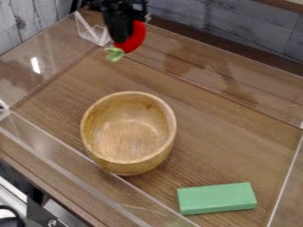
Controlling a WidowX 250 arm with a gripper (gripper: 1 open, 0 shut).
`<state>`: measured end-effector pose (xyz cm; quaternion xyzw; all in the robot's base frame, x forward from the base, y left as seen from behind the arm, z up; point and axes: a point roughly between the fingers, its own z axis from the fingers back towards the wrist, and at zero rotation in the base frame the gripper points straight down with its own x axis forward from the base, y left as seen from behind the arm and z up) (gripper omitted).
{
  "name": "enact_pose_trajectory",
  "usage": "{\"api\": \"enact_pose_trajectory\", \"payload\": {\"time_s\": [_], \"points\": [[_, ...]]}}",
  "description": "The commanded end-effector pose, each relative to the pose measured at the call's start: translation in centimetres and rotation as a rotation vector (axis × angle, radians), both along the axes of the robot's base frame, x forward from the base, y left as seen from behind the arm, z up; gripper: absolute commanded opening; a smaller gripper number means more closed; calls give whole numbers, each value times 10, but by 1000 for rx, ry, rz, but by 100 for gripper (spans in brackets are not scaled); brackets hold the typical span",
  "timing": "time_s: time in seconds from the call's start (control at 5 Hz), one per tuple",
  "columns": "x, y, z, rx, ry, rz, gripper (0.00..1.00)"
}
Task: Move the red fruit to the left
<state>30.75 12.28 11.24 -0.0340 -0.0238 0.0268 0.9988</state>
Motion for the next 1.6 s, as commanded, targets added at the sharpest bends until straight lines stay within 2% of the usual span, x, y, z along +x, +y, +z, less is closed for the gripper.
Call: {"api": "enact_pose_trajectory", "payload": {"time_s": [0.0,0.4,0.8,1.0,1.2,1.4], "points": [[13,21,9,40,-64,-17,0],[17,47,-17,47,-46,-11,0],[20,58,-39,36,-27,-4,0],[19,59,-43,21,-23,-3,100],[17,59,-45,1,-22,2,100],[18,60,-52,1,-18,3,100]]}}
